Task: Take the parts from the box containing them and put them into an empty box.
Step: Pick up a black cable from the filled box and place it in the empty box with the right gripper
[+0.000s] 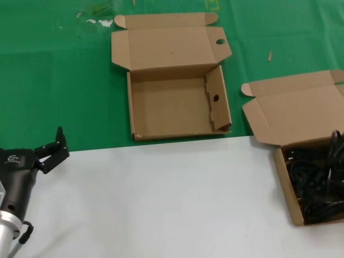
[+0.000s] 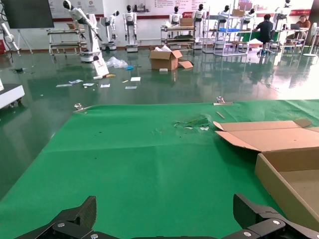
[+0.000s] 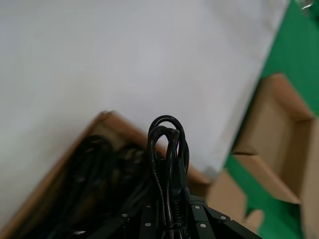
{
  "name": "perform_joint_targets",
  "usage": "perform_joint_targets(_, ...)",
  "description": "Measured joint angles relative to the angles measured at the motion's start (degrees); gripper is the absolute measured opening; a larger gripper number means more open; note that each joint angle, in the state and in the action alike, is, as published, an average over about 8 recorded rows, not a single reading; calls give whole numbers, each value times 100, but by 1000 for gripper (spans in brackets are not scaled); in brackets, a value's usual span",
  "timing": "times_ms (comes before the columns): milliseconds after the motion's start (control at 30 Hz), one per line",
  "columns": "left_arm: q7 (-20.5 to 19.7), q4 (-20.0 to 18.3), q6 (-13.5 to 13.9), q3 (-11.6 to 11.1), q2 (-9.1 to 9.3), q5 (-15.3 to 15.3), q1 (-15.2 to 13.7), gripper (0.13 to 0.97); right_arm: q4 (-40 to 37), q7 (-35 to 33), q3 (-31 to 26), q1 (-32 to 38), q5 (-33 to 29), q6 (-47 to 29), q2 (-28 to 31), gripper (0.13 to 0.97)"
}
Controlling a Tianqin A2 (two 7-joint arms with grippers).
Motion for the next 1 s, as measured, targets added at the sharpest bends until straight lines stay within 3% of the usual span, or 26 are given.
perform_joint_targets(200, 0, 0, 0, 0, 0, 0, 0, 966, 433, 400, 143, 251, 285, 36, -240, 217)
perform_joint_targets(500, 0, 0, 0, 0, 0, 0, 0, 966, 437, 281, -660, 1458, -254, 770, -1915, 217)
perform_joint_targets(767, 0, 0, 0, 0, 0, 0, 0, 966, -700, -618, -1449, 2440, -737, 1164, -3479, 217)
perform_joint_targets(1000, 0, 0, 0, 0, 0, 0, 0, 966, -2013, -1552, -1671, 3014, -839, 1287, -4252, 217)
